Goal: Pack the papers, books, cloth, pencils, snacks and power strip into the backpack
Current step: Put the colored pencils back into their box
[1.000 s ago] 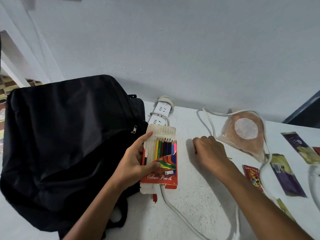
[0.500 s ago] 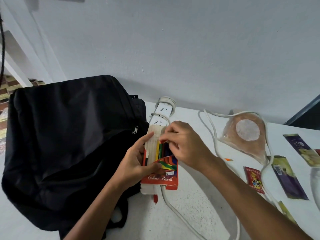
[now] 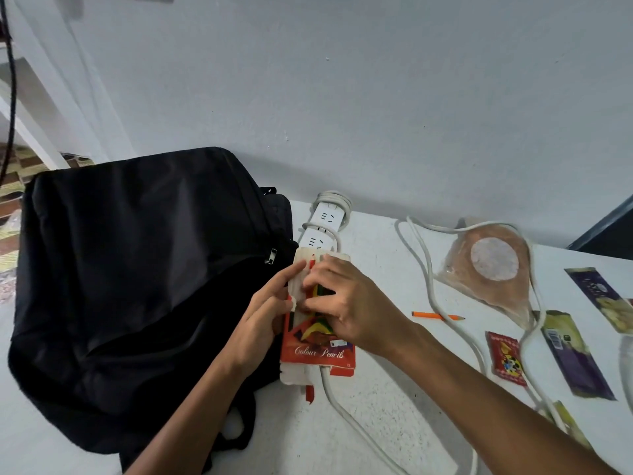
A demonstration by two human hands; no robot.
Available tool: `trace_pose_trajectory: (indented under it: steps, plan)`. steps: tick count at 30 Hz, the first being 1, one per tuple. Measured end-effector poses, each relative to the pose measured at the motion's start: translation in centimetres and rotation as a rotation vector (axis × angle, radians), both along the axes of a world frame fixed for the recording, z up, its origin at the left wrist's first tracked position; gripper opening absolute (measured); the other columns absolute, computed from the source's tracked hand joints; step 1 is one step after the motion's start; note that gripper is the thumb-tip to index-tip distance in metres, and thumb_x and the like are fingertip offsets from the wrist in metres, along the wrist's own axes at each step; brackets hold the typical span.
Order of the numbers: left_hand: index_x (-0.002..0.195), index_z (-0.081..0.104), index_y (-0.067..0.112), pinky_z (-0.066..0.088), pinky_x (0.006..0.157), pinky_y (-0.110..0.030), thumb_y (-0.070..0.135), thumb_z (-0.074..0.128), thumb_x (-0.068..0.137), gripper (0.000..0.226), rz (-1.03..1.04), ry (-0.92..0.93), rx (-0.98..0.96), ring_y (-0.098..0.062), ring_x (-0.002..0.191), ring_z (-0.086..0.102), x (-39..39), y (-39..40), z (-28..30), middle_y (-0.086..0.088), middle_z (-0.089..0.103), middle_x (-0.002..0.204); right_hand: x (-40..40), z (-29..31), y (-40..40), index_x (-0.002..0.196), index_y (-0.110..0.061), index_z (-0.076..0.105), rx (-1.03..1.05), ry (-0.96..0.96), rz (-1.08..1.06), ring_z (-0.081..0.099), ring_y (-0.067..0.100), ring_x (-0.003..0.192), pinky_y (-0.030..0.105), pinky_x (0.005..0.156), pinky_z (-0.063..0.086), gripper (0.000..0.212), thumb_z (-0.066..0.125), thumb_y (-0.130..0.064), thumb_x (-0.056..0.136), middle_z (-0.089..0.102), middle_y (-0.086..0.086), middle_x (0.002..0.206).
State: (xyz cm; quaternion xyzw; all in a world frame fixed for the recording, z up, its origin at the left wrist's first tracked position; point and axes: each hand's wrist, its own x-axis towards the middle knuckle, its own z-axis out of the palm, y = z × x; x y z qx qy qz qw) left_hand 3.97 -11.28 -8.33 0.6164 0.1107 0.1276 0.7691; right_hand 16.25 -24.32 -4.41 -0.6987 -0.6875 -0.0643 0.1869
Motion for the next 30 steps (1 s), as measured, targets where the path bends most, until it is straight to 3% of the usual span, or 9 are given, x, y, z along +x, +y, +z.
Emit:
trace_pose_trajectory:
  steps: [3, 5, 7, 11, 16, 18, 21, 25, 30]
  plan:
    - [0.137, 0.047, 0.019, 0.053, 0.081, -0.033, 0.023, 0.047, 0.077, 0.060, 0.012, 0.038, -0.011, -0.026, 0.100, 0.065, 0.1, 0.0, -0.1, -0.013, 0.067, 0.112, -0.6, -0.2, -0.6, 0.100, -0.006, 0.072, 0.009, 0.049, 0.007, 0.056, 0.025, 0.108, 0.039, 0.092, 0.047, 0.026, 0.051, -0.011, 0.086, 0.069, 0.007, 0.103]
    - [0.140, 0.044, 0.017, 0.052, 0.082, -0.041, 0.025, 0.043, 0.082, 0.059, 0.028, 0.055, 0.002, -0.031, 0.092, 0.064, 0.0, 0.0, -0.1, -0.021, 0.068, 0.099, -1.0, -0.2, -1.1, 0.103, -0.004, 0.071, 0.041, 0.103, 0.012, 0.059, 0.024, 0.107, 0.038, 0.091, 0.049, 0.027, 0.052, -0.004, 0.083, 0.070, 0.008, 0.103]
    - [0.140, 0.043, 0.018, 0.046, 0.093, -0.054, 0.026, 0.038, 0.087, 0.054, 0.027, 0.053, -0.001, -0.039, 0.105, 0.061, 0.0, 0.0, -0.1, -0.029, 0.063, 0.110, -1.4, -0.2, -1.5, 0.101, -0.003, 0.071, 0.089, 0.132, 0.023, 0.062, 0.024, 0.104, 0.037, 0.091, 0.050, 0.027, 0.051, -0.002, 0.083, 0.071, 0.009, 0.101]
    - [0.139, 0.045, 0.019, 0.049, 0.094, -0.044, 0.043, 0.042, 0.088, 0.056, 0.016, 0.045, 0.028, -0.033, 0.116, 0.060, -0.2, -0.2, 0.3, -0.019, 0.060, 0.127, -1.5, -0.3, -1.6, 0.104, -0.002, 0.070, 0.148, 0.146, 0.020, 0.061, 0.025, 0.111, 0.036, 0.097, 0.047, 0.028, 0.053, 0.002, 0.082, 0.069, 0.011, 0.107]
    - [0.136, 0.046, 0.018, 0.050, 0.098, -0.042, 0.037, 0.030, 0.093, 0.049, 0.019, 0.032, -0.022, -0.030, 0.118, 0.059, -0.1, -0.4, 0.6, -0.014, 0.062, 0.127, -1.4, -0.8, -1.7, 0.105, -0.003, 0.070, 0.112, 0.138, 0.017, 0.055, 0.024, 0.121, 0.040, 0.096, 0.047, 0.028, 0.056, 0.001, 0.080, 0.070, 0.009, 0.109]
    - [0.135, 0.047, 0.019, 0.052, 0.094, -0.041, 0.039, 0.031, 0.093, 0.049, 0.029, 0.034, -0.034, -0.031, 0.115, 0.061, -0.1, -0.4, 0.5, -0.015, 0.063, 0.124, -1.6, -0.5, -1.8, 0.106, -0.003, 0.068, 0.154, 0.199, 0.010, 0.058, 0.023, 0.113, 0.032, 0.093, 0.050, 0.029, 0.057, 0.004, 0.081, 0.067, 0.011, 0.113]
    - [0.135, 0.046, 0.021, 0.054, 0.087, -0.041, 0.044, 0.031, 0.092, 0.051, 0.032, 0.055, -0.033, -0.032, 0.110, 0.064, 0.0, -0.6, 0.6, -0.012, 0.065, 0.121, -1.1, 0.9, -2.0, 0.103, -0.004, 0.065, 0.176, 0.209, -0.228, 0.060, 0.018, 0.092, 0.012, 0.069, 0.047, 0.023, 0.051, -0.002, 0.085, 0.060, 0.008, 0.108]
    - [0.133, 0.047, 0.029, 0.056, 0.082, -0.041, 0.049, 0.031, 0.091, 0.050, 0.027, 0.070, -0.009, -0.031, 0.107, 0.065, 0.0, -0.5, 0.6, -0.007, 0.065, 0.120, 1.0, 2.2, -3.0, 0.117, -0.012, 0.051, -0.311, -0.002, -0.748, 0.054, 0.022, 0.098, 0.024, 0.065, 0.040, 0.031, 0.056, -0.006, 0.087, 0.048, 0.005, 0.113]
    - [0.131, 0.049, 0.031, 0.055, 0.086, -0.046, 0.049, 0.032, 0.091, 0.047, 0.034, 0.069, -0.020, -0.030, 0.108, 0.065, 0.0, -0.5, 0.6, -0.004, 0.066, 0.120, 2.3, 1.3, -5.0, 0.127, -0.009, 0.047, -0.755, -0.096, -0.814, 0.058, 0.030, 0.106, 0.032, 0.074, 0.038, 0.039, 0.053, -0.008, 0.088, 0.053, 0.011, 0.118]
